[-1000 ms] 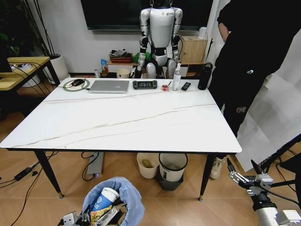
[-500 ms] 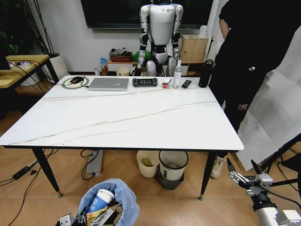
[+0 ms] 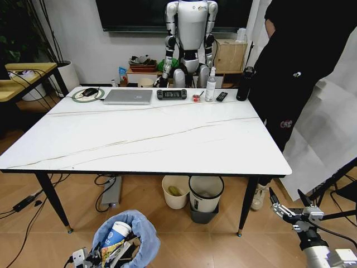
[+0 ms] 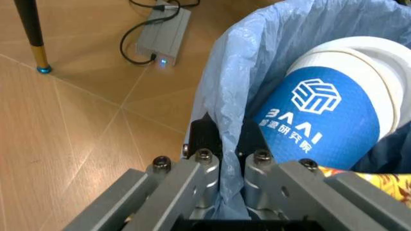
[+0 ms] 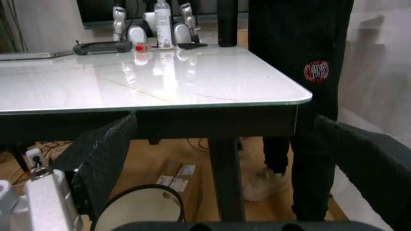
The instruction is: Pick up the trash bin and place the trash from the table into it.
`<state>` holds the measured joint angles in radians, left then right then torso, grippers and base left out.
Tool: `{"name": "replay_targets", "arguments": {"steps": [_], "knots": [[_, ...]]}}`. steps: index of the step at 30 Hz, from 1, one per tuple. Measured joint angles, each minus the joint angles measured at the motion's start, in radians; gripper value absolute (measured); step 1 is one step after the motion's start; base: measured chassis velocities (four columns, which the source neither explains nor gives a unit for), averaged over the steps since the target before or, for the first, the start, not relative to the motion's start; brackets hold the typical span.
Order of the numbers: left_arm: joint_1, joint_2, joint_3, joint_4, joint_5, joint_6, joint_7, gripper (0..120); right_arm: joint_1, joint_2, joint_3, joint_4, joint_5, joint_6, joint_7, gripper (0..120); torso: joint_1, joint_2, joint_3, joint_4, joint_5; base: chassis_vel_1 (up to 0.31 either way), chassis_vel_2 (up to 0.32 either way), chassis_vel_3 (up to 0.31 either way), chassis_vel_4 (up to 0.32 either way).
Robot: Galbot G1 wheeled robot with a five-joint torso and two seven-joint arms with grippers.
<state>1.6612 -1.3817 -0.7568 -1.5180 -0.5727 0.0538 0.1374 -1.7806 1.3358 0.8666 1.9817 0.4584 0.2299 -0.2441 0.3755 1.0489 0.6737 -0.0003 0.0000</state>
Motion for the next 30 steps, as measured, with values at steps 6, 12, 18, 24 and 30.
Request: {"name": "replay_targets", "arguments": {"steps": [6, 12, 18, 24, 30], "knots": [[-0.025, -0.003, -0.001, 0.046, 0.000, -0.012, 0.006, 0, 0.000, 0.000, 0.000, 0.000, 0.000, 0.000, 0.000, 100, -0.012, -0.027, -0.015, -0.0002, 0.0000, 0.000, 0.000, 0.000, 0.000], [-0.054, -0.008, -0.006, 0.102, 0.001, -0.028, 0.011, 0, 0.000, 0.000, 0.000, 0.000, 0.000, 0.000, 0.000, 100, -0.024, -0.055, -0.031, -0.0001, 0.0001, 0.000, 0.000, 0.000, 0.000], [-0.103, -0.016, -0.010, 0.187, 0.005, -0.033, 0.014, 0, 0.000, 0.000, 0.000, 0.000, 0.000, 0.000, 0.000, 100, -0.037, -0.083, -0.046, -0.0001, 0.0001, 0.000, 0.000, 0.000, 0.000], [-0.140, -0.031, -0.010, 0.252, 0.016, -0.035, 0.013, 0, 0.000, 0.000, 0.000, 0.000, 0.000, 0.000, 0.000, 100, -0.048, -0.110, -0.062, -0.0001, 0.0000, 0.000, 0.000, 0.000, 0.000], [-0.161, -0.029, -0.018, 0.300, 0.018, -0.050, 0.019, 0, 0.000, 0.000, 0.000, 0.000, 0.000, 0.000, 0.000, 100, -0.061, -0.141, -0.079, 0.0000, 0.0000, 0.000, 0.000, 0.000, 0.000]]}}
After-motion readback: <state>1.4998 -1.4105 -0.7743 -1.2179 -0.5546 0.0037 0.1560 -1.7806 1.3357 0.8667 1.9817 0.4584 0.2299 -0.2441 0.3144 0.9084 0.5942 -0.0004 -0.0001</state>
